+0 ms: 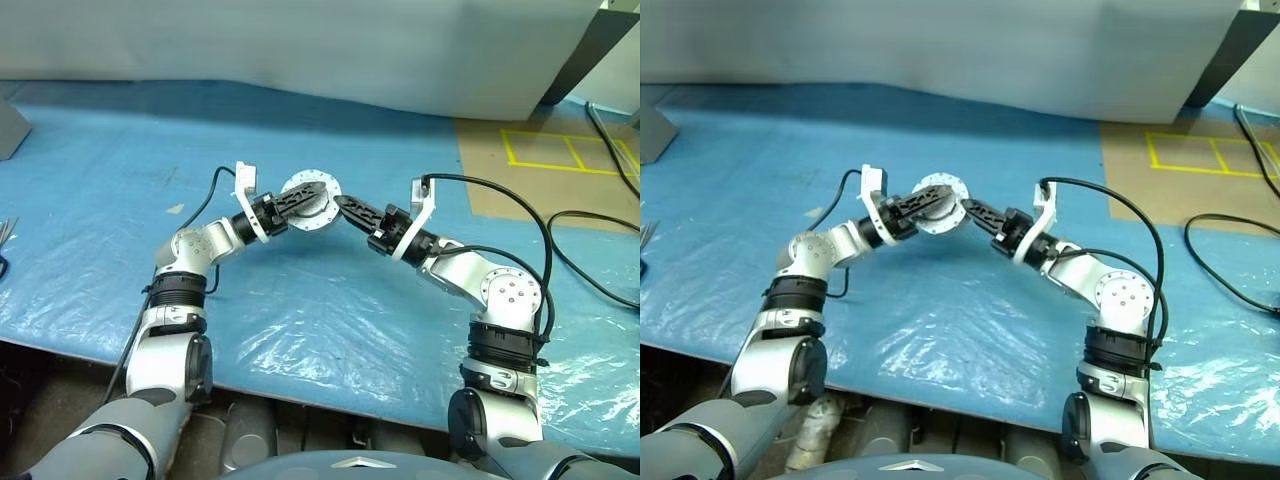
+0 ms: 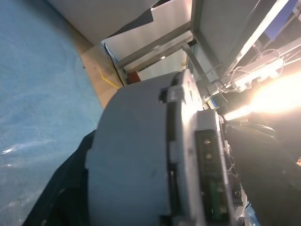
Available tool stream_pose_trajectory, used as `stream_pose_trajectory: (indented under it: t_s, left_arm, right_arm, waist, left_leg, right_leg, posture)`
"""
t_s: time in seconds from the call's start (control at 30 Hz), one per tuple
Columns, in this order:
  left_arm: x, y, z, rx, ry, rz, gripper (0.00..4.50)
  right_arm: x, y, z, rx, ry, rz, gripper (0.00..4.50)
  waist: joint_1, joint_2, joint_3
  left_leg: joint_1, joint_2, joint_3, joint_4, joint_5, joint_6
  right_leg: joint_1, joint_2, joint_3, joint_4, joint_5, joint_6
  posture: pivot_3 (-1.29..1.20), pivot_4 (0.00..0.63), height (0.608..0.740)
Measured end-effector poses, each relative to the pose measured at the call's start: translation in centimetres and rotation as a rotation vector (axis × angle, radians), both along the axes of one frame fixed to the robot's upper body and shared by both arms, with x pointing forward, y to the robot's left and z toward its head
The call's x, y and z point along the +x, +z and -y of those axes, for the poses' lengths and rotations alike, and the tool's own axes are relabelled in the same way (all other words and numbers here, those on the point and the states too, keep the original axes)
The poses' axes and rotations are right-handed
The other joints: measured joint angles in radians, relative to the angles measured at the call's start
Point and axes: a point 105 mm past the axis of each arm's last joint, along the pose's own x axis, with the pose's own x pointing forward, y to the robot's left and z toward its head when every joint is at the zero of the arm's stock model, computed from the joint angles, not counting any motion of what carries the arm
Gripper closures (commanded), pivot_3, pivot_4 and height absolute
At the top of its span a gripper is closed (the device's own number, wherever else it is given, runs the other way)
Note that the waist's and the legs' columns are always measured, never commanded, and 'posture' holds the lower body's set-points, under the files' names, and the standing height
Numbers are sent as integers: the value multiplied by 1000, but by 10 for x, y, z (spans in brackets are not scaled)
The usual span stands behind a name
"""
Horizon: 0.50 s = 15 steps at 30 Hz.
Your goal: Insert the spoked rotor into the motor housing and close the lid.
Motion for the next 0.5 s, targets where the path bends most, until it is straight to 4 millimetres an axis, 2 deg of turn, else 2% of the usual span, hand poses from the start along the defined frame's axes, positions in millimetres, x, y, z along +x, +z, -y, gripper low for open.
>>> stream_pose_trajectory:
  t_s: [0.07, 0.2, 0.37, 0.47, 0.5]
  left_arm:
    - [0, 1, -1, -16, 0, -8, 1473]
    - [-2, -4, -3, -16, 5, -33, 1773]
    - [-2, -6, -6, 2, 13, -46, 1792]
    - [-2, -5, -7, 14, 10, -46, 1877]
    - [-4, -6, -4, 32, -1, -45, 2079]
  right_arm:
    - [0, 1, 0, 10, -6, -4, 3355]
    - [2, -3, -1, 18, -20, -44, 3355]
    - [4, -7, -4, 16, -35, -73, 3355]
    - [10, -7, -1, -19, -95, -62, 2378]
    - [14, -8, 3, -31, -133, -62, 2009]
  waist:
    - [2, 0, 0]
    - [1, 0, 0]
    - [1, 0, 0]
    - [2, 0, 0]
    - [3, 0, 0]
  left_leg:
    - [0, 0, 0, 0, 0, 0]
    - [0, 0, 0, 1, 0, 0]
    - [0, 0, -1, 1, 0, 0]
    - [0, 0, -1, 1, 0, 0]
    - [-1, -1, -2, 1, 0, 0]
  right_leg:
    - [0, 0, 0, 0, 0, 0]
    - [0, 0, 0, 0, 0, 0]
    - [0, 0, -1, 0, 0, 0]
    - [0, 0, -1, 0, 0, 0]
    - [0, 0, -1, 0, 0, 0]
  posture:
    - [0, 150, 740]
    - [0, 150, 740]
    - [0, 150, 740]
    - [0, 150, 740]
    - [0, 150, 740]
